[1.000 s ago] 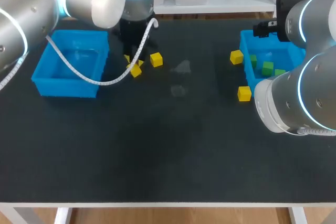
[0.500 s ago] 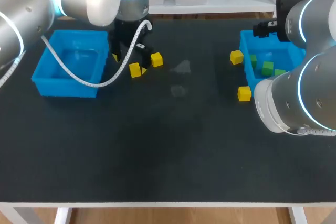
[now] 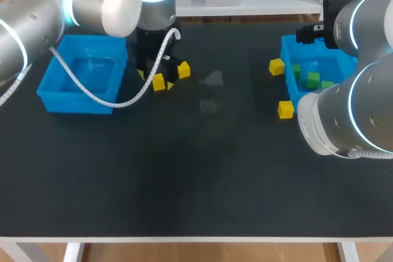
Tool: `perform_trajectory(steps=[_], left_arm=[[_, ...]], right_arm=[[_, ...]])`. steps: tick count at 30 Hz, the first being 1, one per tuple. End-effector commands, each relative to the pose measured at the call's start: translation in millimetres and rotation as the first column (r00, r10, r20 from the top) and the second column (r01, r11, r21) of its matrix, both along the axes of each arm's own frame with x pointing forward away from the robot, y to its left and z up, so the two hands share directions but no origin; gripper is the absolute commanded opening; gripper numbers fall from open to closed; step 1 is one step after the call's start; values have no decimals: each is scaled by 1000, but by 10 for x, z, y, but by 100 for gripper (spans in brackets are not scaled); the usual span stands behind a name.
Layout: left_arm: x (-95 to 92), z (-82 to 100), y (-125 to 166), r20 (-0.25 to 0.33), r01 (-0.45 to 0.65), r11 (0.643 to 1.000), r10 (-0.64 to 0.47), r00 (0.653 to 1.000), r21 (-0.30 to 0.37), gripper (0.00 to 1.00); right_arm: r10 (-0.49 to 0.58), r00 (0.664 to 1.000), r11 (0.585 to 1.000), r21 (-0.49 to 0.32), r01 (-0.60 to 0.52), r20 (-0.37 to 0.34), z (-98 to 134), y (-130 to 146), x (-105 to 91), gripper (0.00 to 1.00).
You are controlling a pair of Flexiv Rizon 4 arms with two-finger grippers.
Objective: Put the green cubes in the right bin and the yellow cubes in the left bin.
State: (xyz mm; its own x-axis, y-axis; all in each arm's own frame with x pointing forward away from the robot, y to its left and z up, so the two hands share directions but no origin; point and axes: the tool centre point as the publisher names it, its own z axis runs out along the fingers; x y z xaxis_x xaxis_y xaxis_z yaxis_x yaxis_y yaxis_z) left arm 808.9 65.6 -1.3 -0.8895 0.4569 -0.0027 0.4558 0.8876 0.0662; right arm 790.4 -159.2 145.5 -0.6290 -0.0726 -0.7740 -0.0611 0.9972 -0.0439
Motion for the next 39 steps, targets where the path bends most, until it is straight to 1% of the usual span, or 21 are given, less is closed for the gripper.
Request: perform_trajectory(steps=[1, 8, 13, 14, 16, 17, 22, 26, 29, 31, 32, 35, 37, 38, 39], left_arm=[[-42, -7, 10, 6, 2, 1000, -2, 1000, -9, 0], [-99, 8, 48, 8, -6, 1000, 6, 1000, -15, 0], [-84, 133, 104, 41, -12, 1000, 13, 999, -18, 0], [-72, 174, 112, 57, -11, 1000, 12, 998, -18, 0], [-42, 288, 124, 88, -9, 1000, 11, 996, -24, 0], [-23, 371, 131, 113, -9, 999, 13, 994, -33, 0], [71, 846, 279, 231, -21, 997, 39, 972, -78, 0], [127, 1195, 506, 308, -66, 990, 101, 946, -124, 0], [148, 1363, 739, 350, -108, 987, 144, 925, -120, 0], [148, 1400, 904, 365, -132, 987, 156, 918, -89, 0], [141, 1392, 984, 360, -148, 986, 168, 918, -83, 0], [107, 1291, 1190, 339, -187, 980, 197, 920, -60, 0], [68, 1209, 1260, 319, -189, 981, 195, 927, -50, 0], [44, 1164, 1273, 301, -184, 982, 188, 935, -42, 2], [21, 1122, 1283, 292, -192, 981, 193, 937, -32, 31]], right_arm=[[6, 1000, 1000, 5, -6, -3, 6, -15, 1, 100], [6, 1000, 1000, 5, -6, -3, 6, -15, 1, 100], [6, 1000, 1000, 5, -6, -3, 6, -15, 1, 100], [6, 1000, 1000, 5, -6, -3, 6, -15, 1, 100], [6, 1000, 1000, 5, -6, -3, 6, -15, 1, 100], [6, 1000, 1000, 5, -6, -3, 6, -15, 1, 100], [6, 1000, 1000, 5, -6, -3, 6, -15, 1, 100], [6, 1000, 1000, 5, -6, -3, 6, -15, 1, 100], [6, 1000, 1000, 5, -6, -3, 6, -15, 1, 100], [6, 1000, 1000, 5, -6, -3, 6, -15, 1, 100], [6, 1000, 1000, 5, -6, -3, 6, -15, 1, 100], [6, 1000, 1000, 5, -6, -3, 6, -15, 1, 100], [6, 1000, 1000, 5, -6, -3, 6, -15, 1, 100], [6, 1000, 1000, 5, -6, -3, 6, -15, 1, 100], [6, 1000, 1000, 5, -6, -3, 6, -15, 1, 100]])
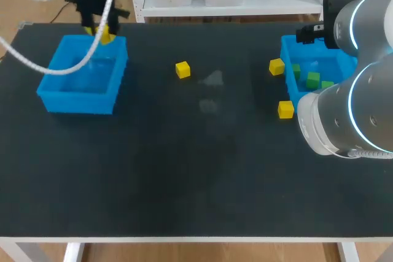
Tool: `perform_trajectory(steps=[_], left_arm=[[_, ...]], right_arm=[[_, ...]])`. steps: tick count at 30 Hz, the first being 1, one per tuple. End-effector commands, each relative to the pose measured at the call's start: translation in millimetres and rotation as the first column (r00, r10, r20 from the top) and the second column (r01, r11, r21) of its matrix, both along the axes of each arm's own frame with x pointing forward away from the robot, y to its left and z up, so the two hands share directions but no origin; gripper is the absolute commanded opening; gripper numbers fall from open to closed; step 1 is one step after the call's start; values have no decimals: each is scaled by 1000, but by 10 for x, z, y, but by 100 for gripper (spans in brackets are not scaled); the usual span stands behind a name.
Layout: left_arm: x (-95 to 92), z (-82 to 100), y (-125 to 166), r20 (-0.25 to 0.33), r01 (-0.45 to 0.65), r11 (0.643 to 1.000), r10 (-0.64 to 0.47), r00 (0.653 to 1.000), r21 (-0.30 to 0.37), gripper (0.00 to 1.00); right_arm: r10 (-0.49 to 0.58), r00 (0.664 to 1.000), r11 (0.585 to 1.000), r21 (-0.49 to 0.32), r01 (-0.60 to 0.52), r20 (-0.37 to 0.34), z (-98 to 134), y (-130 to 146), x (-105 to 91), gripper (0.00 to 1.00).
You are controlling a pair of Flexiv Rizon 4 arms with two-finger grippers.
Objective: Put the green cubes in the right bin and the yellow cubes in the left bin.
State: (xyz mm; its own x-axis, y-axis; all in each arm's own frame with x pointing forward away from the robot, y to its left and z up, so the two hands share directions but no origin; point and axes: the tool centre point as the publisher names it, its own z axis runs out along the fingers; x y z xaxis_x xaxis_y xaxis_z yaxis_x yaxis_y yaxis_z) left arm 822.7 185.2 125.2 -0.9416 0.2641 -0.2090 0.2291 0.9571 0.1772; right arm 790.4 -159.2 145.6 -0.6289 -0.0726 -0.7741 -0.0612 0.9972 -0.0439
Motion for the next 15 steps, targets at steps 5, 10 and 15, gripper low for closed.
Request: perform_trajectory(steps=[5, 10, 15], left_arm=[[-197, -293, 123, 28, 11, 1000, -11, 1000, -16, 100], [-192, -260, -37, 55, 43, 997, -40, 998, -63, 100], [-157, -195, -477, 94, 157, 980, -146, 985, -122, 100]], right_arm=[[6, 1000, 1000, 5, -6, -3, 6, -15, 1, 100], [6, 1000, 1000, 5, -6, -3, 6, -15, 1, 100], [6, 1000, 1000, 5, -6, -3, 6, -15, 1, 100]])
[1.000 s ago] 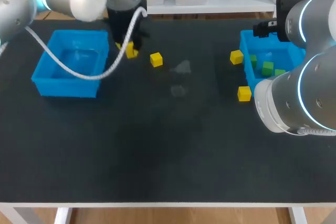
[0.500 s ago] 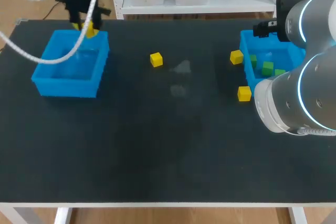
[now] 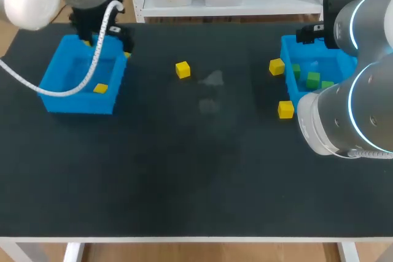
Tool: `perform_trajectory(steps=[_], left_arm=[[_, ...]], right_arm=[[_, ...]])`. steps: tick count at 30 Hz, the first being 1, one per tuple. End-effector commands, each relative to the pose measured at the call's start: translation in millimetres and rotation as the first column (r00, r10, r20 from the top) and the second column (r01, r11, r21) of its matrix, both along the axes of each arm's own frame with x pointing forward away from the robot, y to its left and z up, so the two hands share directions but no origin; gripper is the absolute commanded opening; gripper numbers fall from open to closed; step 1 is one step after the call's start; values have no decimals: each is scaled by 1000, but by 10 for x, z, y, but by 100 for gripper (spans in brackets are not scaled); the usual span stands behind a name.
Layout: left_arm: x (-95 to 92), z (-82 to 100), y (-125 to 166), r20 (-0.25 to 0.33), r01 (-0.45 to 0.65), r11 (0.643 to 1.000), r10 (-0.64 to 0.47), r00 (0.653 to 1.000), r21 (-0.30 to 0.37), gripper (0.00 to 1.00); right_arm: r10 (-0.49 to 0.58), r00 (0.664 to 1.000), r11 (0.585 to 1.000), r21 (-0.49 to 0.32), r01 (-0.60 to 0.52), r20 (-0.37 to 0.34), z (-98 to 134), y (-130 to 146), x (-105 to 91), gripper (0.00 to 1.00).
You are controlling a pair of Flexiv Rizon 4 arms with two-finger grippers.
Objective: Put the green cubes in the right bin and the yellow cubes in the left bin.
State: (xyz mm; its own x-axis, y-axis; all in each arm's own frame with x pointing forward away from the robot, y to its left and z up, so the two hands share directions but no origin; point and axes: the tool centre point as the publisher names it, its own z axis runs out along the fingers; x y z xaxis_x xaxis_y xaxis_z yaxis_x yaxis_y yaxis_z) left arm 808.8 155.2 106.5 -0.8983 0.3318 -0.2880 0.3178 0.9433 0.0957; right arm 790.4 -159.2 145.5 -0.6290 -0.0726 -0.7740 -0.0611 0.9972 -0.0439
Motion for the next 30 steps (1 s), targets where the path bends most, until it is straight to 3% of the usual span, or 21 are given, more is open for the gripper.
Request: perform_trajectory(steps=[1, 7, 13, 21, 30], left_arm=[[-18, -12, -249, 31, 70, 997, -69, 997, -31, 100], [-20, -186, -842, -6, 208, 977, -208, 978, -45, 100], [117, -442, -1243, -33, 328, 944, -329, 944, -45, 100], [289, -683, -1363, -66, 467, 884, -465, 883, 12, 100], [481, -805, -1415, -78, 567, 823, -567, 820, -17, 100]], right_arm=[[6, 1000, 1000, 5, -6, -3, 6, -15, 1, 100], [6, 1000, 1000, 5, -6, -3, 6, -15, 1, 100], [6, 1000, 1000, 5, -6, -3, 6, -15, 1, 100], [6, 1000, 1000, 5, -6, -3, 6, -15, 1, 100], [6, 1000, 1000, 5, -6, -3, 6, -15, 1, 100]])
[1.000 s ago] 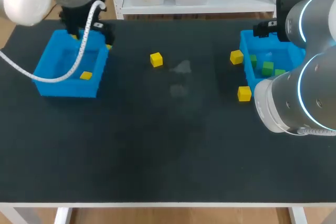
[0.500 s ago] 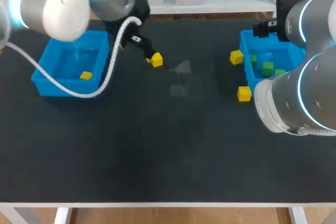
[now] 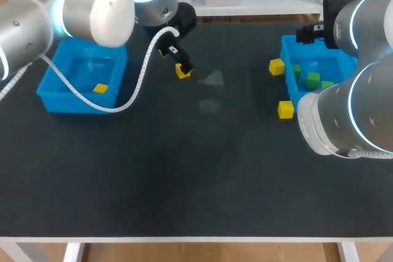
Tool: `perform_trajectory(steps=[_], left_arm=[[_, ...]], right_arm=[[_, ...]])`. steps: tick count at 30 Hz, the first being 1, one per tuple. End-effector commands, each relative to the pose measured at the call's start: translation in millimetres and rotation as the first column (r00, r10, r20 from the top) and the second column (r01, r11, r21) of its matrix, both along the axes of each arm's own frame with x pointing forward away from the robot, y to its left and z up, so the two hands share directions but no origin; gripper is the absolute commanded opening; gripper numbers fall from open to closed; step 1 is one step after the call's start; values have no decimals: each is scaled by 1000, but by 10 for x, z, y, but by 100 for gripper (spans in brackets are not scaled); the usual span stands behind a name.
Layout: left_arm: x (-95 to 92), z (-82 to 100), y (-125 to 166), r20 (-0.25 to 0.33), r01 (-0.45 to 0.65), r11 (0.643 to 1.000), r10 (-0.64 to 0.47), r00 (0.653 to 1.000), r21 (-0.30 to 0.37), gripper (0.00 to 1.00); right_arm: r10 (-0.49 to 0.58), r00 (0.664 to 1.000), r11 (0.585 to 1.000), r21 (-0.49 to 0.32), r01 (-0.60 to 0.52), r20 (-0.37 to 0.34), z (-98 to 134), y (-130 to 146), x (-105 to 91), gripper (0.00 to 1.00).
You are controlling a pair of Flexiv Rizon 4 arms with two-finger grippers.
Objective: Put the green cubes in the right bin and the yellow cubes in the left bin.
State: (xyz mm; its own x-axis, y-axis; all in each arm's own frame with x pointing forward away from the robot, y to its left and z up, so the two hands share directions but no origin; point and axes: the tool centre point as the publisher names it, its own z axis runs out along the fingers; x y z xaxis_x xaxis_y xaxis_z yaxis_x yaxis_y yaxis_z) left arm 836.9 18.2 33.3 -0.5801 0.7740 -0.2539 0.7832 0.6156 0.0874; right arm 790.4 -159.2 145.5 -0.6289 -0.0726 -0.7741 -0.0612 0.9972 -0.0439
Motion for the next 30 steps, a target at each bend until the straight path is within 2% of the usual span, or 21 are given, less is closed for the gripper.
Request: perform_trajectory(steps=[1, 5, 13, 15, 16, 17, 27, 30], left_arm=[[229, -92, -44, -52, 41, 999, -41, 998, 7, 100], [326, -176, -53, -63, 78, 996, -76, 995, 40, 100], [406, -295, -149, -89, 113, 992, -107, 990, 54, 100], [395, -321, -175, -92, 124, 990, -118, 989, 61, 44], [388, -330, -184, -95, 126, 990, -120, 988, 58, 38], [382, -343, -188, -96, 129, 990, -122, 988, 64, 0], [290, -412, -113, -120, 132, 988, -122, 985, 83, 0], [261, -359, -74, -100, 135, 986, -125, 987, 99, 0]], right_arm=[[6, 1000, 1000, 5, -6, -3, 6, -15, 1, 100], [6, 1000, 1000, 5, -6, -3, 6, -15, 1, 100], [6, 1000, 1000, 5, -6, -3, 6, -15, 1, 100], [6, 1000, 1000, 5, -6, -3, 6, -15, 1, 100], [6, 1000, 1000, 5, -6, -3, 6, -15, 1, 100], [6, 1000, 1000, 5, -6, -3, 6, -15, 1, 100], [6, 1000, 1000, 5, -6, -3, 6, -15, 1, 100], [6, 1000, 1000, 5, -6, -3, 6, -15, 1, 100]])
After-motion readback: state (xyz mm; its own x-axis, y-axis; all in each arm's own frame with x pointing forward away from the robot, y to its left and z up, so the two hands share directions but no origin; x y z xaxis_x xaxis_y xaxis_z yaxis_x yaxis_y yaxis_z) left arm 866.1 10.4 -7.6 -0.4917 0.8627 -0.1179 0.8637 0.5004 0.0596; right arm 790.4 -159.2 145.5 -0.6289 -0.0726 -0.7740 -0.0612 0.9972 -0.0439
